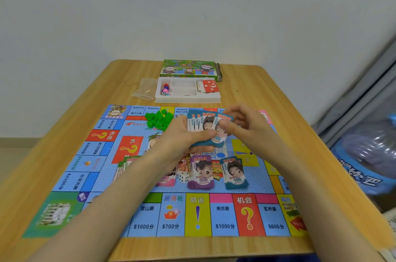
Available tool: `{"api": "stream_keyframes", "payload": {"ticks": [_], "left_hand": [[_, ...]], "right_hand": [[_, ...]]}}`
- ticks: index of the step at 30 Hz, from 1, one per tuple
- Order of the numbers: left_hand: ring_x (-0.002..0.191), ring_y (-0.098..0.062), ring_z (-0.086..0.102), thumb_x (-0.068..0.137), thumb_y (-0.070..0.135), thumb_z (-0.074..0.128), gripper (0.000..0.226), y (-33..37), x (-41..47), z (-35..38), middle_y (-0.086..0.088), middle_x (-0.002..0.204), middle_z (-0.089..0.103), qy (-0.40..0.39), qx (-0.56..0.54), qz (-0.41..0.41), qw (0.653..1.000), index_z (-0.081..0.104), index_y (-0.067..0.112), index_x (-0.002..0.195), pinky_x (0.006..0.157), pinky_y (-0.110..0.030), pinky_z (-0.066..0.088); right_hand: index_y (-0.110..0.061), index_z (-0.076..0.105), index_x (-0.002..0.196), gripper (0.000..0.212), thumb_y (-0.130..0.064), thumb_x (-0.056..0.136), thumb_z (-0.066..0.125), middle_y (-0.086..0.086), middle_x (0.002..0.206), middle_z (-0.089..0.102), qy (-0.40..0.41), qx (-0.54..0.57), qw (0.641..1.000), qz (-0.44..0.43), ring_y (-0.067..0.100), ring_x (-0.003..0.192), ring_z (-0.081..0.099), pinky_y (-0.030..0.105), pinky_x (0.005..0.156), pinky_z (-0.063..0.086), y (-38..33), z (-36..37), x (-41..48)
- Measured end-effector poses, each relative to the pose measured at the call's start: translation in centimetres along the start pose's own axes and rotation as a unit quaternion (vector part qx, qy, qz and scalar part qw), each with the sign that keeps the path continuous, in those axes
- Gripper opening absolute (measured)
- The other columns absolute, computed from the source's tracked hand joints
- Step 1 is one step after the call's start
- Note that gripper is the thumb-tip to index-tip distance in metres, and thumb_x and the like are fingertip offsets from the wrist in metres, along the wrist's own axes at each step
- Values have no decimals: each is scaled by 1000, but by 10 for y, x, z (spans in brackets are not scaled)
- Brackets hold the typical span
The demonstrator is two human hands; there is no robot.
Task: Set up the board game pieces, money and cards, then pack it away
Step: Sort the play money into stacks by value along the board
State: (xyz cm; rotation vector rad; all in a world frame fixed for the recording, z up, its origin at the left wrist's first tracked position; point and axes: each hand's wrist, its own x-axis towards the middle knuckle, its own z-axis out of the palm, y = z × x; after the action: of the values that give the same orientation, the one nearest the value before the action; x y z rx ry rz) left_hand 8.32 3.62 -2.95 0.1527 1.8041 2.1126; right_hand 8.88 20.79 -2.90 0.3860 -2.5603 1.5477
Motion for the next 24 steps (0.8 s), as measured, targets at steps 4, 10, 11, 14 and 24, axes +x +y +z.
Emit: {"api": "stream_keyframes", "payload": {"ticks": [4, 10, 11, 14, 24], "left_hand": [[75, -18, 73, 88, 5, 61, 10, 3, -4, 3, -4, 84, 75, -51, -21, -18, 998, 65, 10, 95, 57, -20, 56], [83, -20, 72, 95, 0, 48, 14, 4, -2, 4, -9, 87, 75, -66, -86, -34, 994, 62, 5, 95, 71, -29, 60], [84, -19, 72, 96, -1, 47, 16, 3, -1, 4, -8, 88, 75, -67, -82, -30, 994, 61, 5, 97, 70, -27, 60], [81, -19, 72, 95, -1, 49, 14, 3, -1, 3, -4, 86, 75, -50, -66, -20, 996, 60, 7, 100, 64, -23, 59], [77, -24, 73, 91, -2, 56, 9, 1, 5, -3, -14, 95, 70, 56, -67, -10, 996, 60, 4, 97, 56, -20, 57]], "right_hand": [[-25, 56, 89, 21, -7, 85, 67, 9, 81, 66, 42, 9, 999, -29, 18, 76, 64, 35, 64, 50, -4, 4, -2], [-29, 58, 86, 24, -6, 87, 63, 10, 83, 65, 81, -8, 996, -34, 9, 74, 63, 23, 53, 45, -3, 2, -1], [-29, 58, 86, 23, -6, 88, 62, 10, 84, 66, 84, 1, 996, -31, 12, 77, 64, 26, 56, 47, -3, 2, -1], [-23, 60, 85, 21, -3, 91, 56, 9, 82, 66, 89, 57, 994, -16, 8, 75, 66, 22, 52, 50, -6, -2, -1], [-16, 65, 79, 10, -12, 87, 64, 6, 78, 71, -143, -12, 984, 106, 8, 72, 66, 18, 65, 52, -9, -22, -4]]}}
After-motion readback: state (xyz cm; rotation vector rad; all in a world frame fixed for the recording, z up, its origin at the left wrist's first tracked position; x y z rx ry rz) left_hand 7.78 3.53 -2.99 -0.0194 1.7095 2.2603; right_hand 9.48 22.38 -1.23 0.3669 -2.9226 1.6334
